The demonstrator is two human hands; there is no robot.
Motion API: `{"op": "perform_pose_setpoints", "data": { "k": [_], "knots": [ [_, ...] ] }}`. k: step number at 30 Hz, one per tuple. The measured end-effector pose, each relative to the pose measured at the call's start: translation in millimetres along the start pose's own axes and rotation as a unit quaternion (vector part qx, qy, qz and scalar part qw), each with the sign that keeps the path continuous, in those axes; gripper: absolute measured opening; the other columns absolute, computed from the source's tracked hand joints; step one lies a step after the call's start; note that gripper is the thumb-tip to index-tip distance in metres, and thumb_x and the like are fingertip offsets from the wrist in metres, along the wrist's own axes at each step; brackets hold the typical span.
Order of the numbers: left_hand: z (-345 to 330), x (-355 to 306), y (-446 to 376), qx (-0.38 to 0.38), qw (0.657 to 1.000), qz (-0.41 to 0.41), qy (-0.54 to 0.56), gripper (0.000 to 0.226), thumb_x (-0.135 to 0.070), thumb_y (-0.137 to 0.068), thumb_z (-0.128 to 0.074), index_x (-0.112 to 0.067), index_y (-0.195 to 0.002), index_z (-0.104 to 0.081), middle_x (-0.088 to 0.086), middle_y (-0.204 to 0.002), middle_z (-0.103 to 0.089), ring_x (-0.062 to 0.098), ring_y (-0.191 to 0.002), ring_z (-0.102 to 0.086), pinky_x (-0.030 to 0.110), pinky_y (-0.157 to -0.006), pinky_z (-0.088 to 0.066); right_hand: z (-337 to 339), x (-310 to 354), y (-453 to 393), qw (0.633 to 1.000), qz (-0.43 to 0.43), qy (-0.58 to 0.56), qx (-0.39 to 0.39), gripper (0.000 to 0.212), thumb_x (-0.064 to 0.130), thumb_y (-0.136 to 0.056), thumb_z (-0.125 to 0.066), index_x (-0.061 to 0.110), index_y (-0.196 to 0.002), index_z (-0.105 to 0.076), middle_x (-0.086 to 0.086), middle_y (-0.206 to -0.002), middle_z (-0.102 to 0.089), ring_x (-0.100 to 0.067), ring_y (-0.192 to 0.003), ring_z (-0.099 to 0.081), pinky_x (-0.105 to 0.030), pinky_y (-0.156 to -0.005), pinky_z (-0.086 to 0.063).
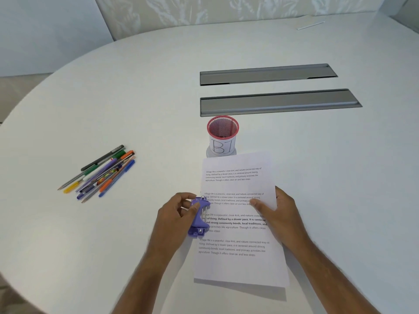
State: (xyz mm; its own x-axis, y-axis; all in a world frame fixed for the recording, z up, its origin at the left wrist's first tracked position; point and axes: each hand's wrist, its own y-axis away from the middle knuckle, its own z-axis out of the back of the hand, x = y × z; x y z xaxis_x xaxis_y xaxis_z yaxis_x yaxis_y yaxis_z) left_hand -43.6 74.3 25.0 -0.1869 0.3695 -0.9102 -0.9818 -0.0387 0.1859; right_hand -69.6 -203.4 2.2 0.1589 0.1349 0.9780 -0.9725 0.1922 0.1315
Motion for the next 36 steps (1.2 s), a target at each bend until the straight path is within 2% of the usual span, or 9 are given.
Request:
{"op": "perform_pose_setpoints", "data": {
  "k": [2, 5, 8, 11, 16, 21, 26, 33, 36],
  "knots": [
    [-1, -1, 0, 0.000, 1.000, 0.006, 0.006, 0.010, -0.018, -0.099, -0.073, -0.027, -0.103, -0.073, -0.003, -0.088, -0.076, -0.003, -0.066, -0.070, 0.010, -0.055, -0.052, 1, 1, 0, 1.000, 0.003, -0.009, 0.003, 0.024, 0.015, -0.095, -0.080, 0.026, -0.116, -0.075, 0.015, -0.109, -0.083, -0.007, -0.098, -0.080, -0.023, -0.080, -0.062],
    [1, -2, -1, -0.004, 1.000, 0.002, 0.019, 0.016, -0.017, -0.100, -0.072, -0.033, -0.098, -0.074, -0.010, -0.080, -0.078, -0.004, -0.066, -0.070, 0.010, -0.056, -0.052, 2, 2, 0, 0.999, 0.003, -0.033, 0.003, 0.024, 0.012, -0.095, -0.080, 0.025, -0.116, -0.075, 0.012, -0.109, -0.084, -0.009, -0.098, -0.081, -0.019, -0.076, -0.062],
    [11, -4, -2, -0.010, 1.000, -0.014, 0.018, 0.017, -0.017, -0.101, -0.070, -0.034, -0.098, -0.073, -0.024, -0.088, -0.078, -0.005, -0.071, -0.071, 0.010, -0.060, -0.054, 8, 2, 2, 1.000, 0.006, -0.031, 0.001, 0.024, 0.015, -0.095, -0.080, 0.026, -0.117, -0.075, 0.011, -0.111, -0.084, -0.011, -0.100, -0.081, -0.021, -0.078, -0.063],
    [25, -4, -6, -0.022, 0.999, -0.026, 0.012, 0.019, -0.017, -0.104, -0.065, -0.034, -0.102, -0.072, -0.029, -0.094, -0.076, -0.006, -0.077, -0.072, 0.009, -0.063, -0.055, 23, 3, 4, 0.999, 0.009, -0.046, -0.018, 0.025, 0.019, -0.094, -0.082, 0.028, -0.116, -0.077, 0.010, -0.112, -0.084, -0.012, -0.101, -0.081, -0.022, -0.079, -0.064],
    [51, 4, -14, -0.068, 0.997, -0.029, 0.011, 0.024, -0.014, -0.105, -0.063, -0.036, -0.099, -0.072, -0.013, -0.094, -0.079, -0.008, -0.077, -0.071, 0.009, -0.060, -0.055, 56, 8, 7, 0.997, 0.019, -0.049, -0.054, 0.028, 0.027, -0.090, -0.085, 0.033, -0.116, -0.078, 0.010, -0.112, -0.084, -0.011, -0.100, -0.081, -0.017, -0.076, -0.061],
    [70, 15, -19, -0.093, 0.995, -0.019, -0.006, 0.016, -0.012, -0.106, -0.061, -0.024, -0.109, -0.072, -0.009, -0.101, -0.075, -0.012, -0.074, -0.068, 0.005, -0.056, -0.052, 83, 8, 8, 0.995, 0.007, -0.044, -0.088, 0.036, 0.043, -0.080, -0.086, 0.034, -0.114, -0.078, 0.012, -0.108, -0.084, -0.010, -0.095, -0.082, -0.015, -0.070, -0.061],
    [79, 22, -20, -0.103, 0.995, -0.001, -0.012, 0.014, -0.012, -0.106, -0.061, -0.021, -0.112, -0.071, -0.006, -0.099, -0.075, 0.011, -0.079, -0.070, 0.008, -0.055, -0.055, 93, 4, 9, 0.994, -0.003, -0.041, -0.097, 0.035, 0.041, -0.080, -0.086, 0.034, -0.113, -0.078, 0.011, -0.107, -0.084, -0.010, -0.094, -0.082, -0.014, -0.068, -0.060],
    [79, 27, -18, -0.105, 0.994, 0.007, -0.019, 0.014, -0.013, -0.107, -0.059, -0.018, -0.117, -0.069, -0.003, -0.101, -0.074, 0.013, -0.081, -0.069, 0.009, -0.053, -0.055, 94, 1, 9, 0.995, -0.014, -0.040, -0.088, 0.031, 0.036, -0.083, -0.086, 0.033, -0.113, -0.078, 0.010, -0.107, -0.085, -0.011, -0.094, -0.082, -0.015, -0.067, -0.061],
    [78, 31, -18, -0.103, 0.994, 0.016, -0.021, 0.018, -0.014, -0.108, -0.058, -0.013, -0.122, -0.069, 0.004, -0.104, -0.073, 0.014, -0.082, -0.069, 0.008, -0.054, -0.055, 95, 3, 9, 0.996, -0.014, -0.042, -0.083, 0.032, 0.037, -0.082, -0.087, 0.034, -0.113, -0.078, 0.010, -0.108, -0.084, -0.010, -0.094, -0.082, -0.014, -0.068, -0.060]
  ]
}}
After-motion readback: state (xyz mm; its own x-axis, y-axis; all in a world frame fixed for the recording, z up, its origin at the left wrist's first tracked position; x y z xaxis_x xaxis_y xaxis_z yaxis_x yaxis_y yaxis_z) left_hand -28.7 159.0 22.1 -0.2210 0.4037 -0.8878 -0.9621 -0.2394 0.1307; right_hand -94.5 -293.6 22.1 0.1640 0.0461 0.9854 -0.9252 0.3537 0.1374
